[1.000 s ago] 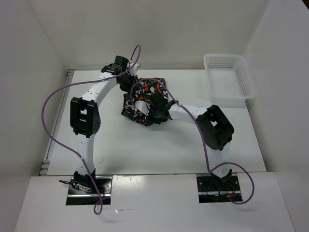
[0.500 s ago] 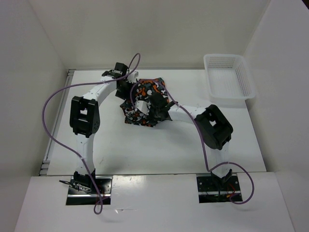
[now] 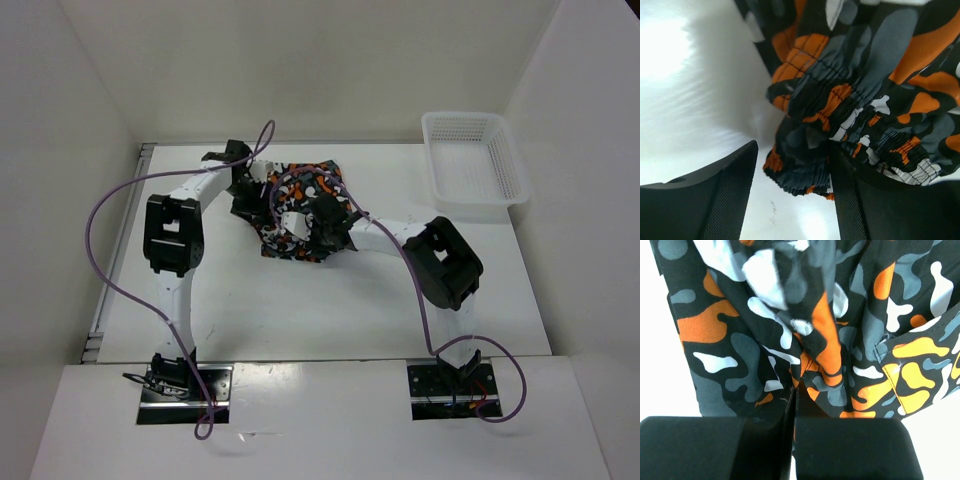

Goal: Fold and stack the shorts
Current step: Fold the shorts

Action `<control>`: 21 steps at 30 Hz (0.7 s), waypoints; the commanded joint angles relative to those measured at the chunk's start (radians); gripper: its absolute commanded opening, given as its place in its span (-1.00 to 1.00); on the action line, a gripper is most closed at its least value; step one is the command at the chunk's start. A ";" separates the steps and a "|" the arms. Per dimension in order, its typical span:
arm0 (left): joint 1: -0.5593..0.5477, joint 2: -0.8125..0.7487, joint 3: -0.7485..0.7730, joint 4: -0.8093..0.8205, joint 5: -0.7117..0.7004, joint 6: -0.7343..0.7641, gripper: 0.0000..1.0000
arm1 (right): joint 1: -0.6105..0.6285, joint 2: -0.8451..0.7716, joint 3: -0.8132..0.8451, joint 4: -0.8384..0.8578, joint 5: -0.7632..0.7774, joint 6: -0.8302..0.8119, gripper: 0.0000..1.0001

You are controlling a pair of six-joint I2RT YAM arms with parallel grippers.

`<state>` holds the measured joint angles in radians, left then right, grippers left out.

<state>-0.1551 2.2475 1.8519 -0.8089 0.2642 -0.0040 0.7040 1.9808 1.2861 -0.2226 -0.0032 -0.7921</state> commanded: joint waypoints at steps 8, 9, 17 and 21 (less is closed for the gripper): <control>-0.008 0.075 0.093 -0.064 0.133 0.004 -1.00 | -0.003 -0.043 0.001 0.031 0.040 -0.052 -1.00; -0.008 0.063 0.122 -0.064 0.133 0.004 -1.00 | -0.003 -0.057 0.001 0.031 0.040 -0.062 -1.00; -0.027 -0.017 0.346 -0.064 0.089 0.004 -1.00 | -0.003 -0.183 -0.047 0.000 0.006 -0.166 -1.00; -0.052 0.079 0.398 -0.042 0.049 0.004 -1.00 | -0.003 -0.266 -0.123 -0.009 -0.073 -0.266 -1.00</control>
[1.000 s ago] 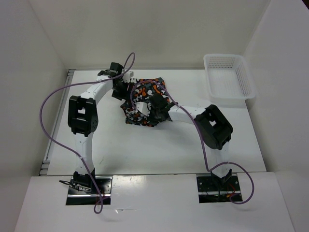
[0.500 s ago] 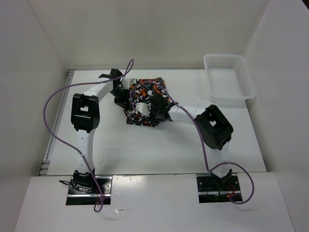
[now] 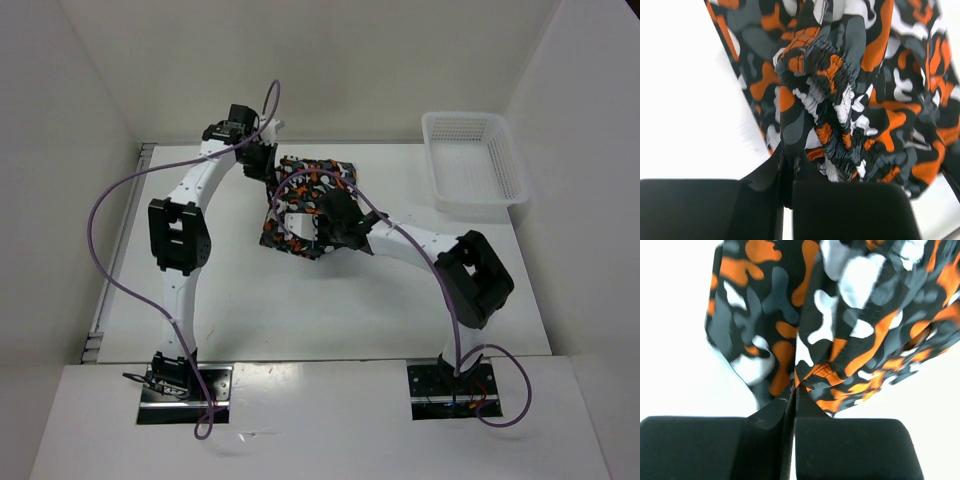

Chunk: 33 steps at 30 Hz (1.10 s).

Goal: Fold and stack the shorts
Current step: Fold the shorts

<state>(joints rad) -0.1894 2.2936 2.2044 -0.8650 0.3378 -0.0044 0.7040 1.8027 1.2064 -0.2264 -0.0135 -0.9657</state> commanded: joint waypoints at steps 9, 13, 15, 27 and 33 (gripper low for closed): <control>-0.050 0.347 0.355 0.064 -0.060 0.004 -0.66 | -0.003 -0.077 -0.085 0.007 -0.106 -0.159 -0.93; -0.050 0.402 0.477 0.035 -0.079 0.004 0.09 | 0.026 -0.063 -0.076 0.018 -0.108 -0.137 -0.28; -0.041 0.389 0.477 0.024 -0.079 0.004 0.35 | 0.026 -0.063 -0.065 0.006 -0.117 -0.117 -0.12; -0.024 -0.044 0.050 -0.005 0.049 0.004 0.84 | -0.161 -0.092 0.151 -0.010 -0.213 0.453 0.33; -0.099 -0.140 -0.409 0.150 -0.025 0.004 0.84 | -0.296 0.053 0.234 -0.094 -0.154 0.677 0.33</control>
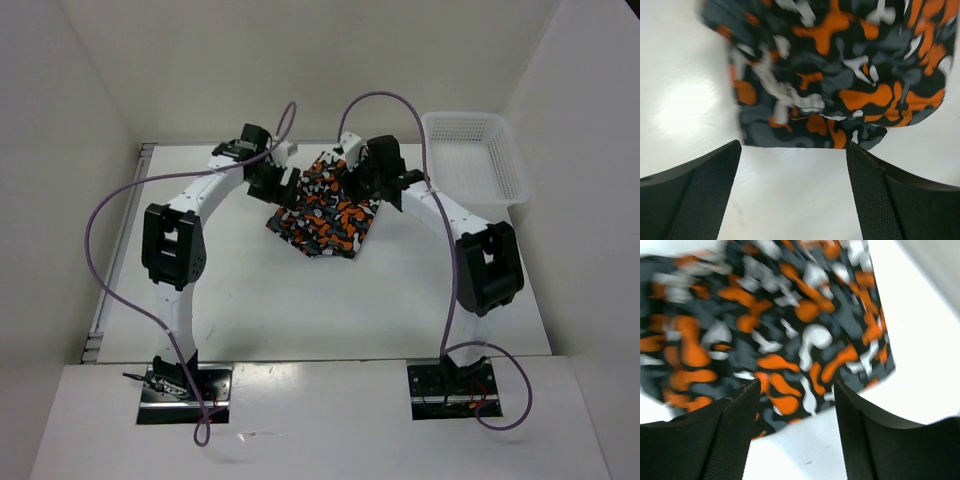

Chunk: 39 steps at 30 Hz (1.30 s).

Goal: Fold and stack the shorts
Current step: Fold the shorts

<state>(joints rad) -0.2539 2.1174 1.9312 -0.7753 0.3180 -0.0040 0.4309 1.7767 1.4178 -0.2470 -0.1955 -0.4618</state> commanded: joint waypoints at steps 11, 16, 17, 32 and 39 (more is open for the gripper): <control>-0.044 0.098 -0.189 0.228 -0.083 0.004 0.51 | -0.050 0.236 0.087 0.003 0.197 0.281 0.25; -0.044 0.108 -0.218 0.237 -0.073 0.004 -0.34 | -0.070 0.360 0.183 0.003 0.268 0.295 0.15; -0.044 0.108 -0.233 0.228 -0.062 0.004 -0.56 | -0.070 0.377 0.196 0.003 0.280 0.295 0.15; -0.127 -0.005 -0.488 0.154 0.135 0.004 -0.33 | 0.012 0.805 0.863 -0.284 0.367 0.184 0.13; -0.127 -0.049 -0.488 0.145 0.055 0.004 -0.09 | 0.025 0.698 0.816 -0.255 0.424 0.239 0.13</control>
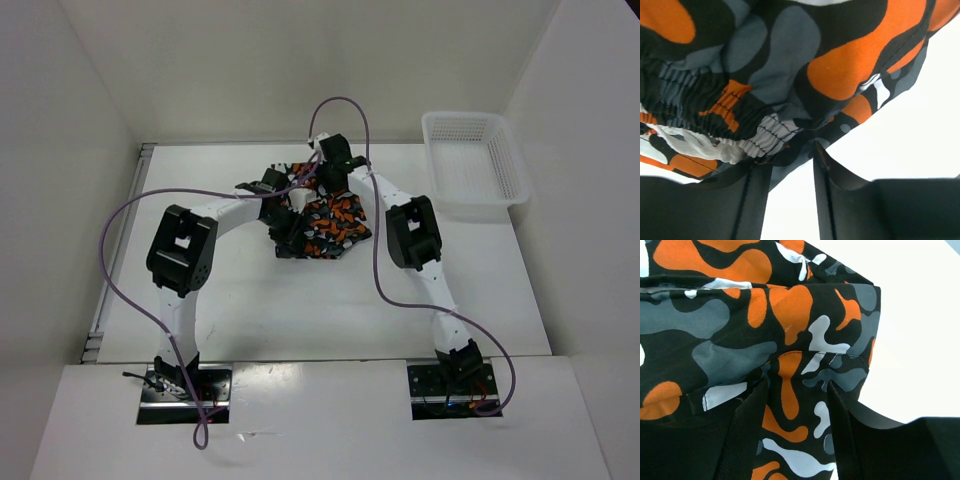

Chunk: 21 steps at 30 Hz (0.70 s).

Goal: Fold and stack the shorts
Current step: Fold the shorts

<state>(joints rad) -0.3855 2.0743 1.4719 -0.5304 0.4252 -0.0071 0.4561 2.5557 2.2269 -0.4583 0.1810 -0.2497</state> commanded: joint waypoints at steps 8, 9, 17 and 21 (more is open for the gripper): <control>0.039 -0.046 0.007 -0.129 -0.091 0.007 0.16 | 0.000 -0.284 -0.065 -0.025 0.078 0.036 0.21; 0.039 -0.046 0.007 -0.140 -0.109 0.007 0.19 | 0.000 -0.307 -0.106 -0.025 0.078 0.036 0.21; 0.039 -0.138 0.088 -0.221 -0.019 0.007 0.77 | -0.011 -0.534 -0.338 0.036 0.069 -0.009 0.44; 0.039 -0.163 0.152 -0.253 0.001 0.007 1.00 | -0.020 -0.609 -0.391 0.055 0.034 -0.019 0.59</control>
<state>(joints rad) -0.3500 1.9923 1.5528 -0.7456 0.3809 -0.0040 0.4507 2.0136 1.8717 -0.4511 0.2398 -0.2546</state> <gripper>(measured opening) 0.994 0.785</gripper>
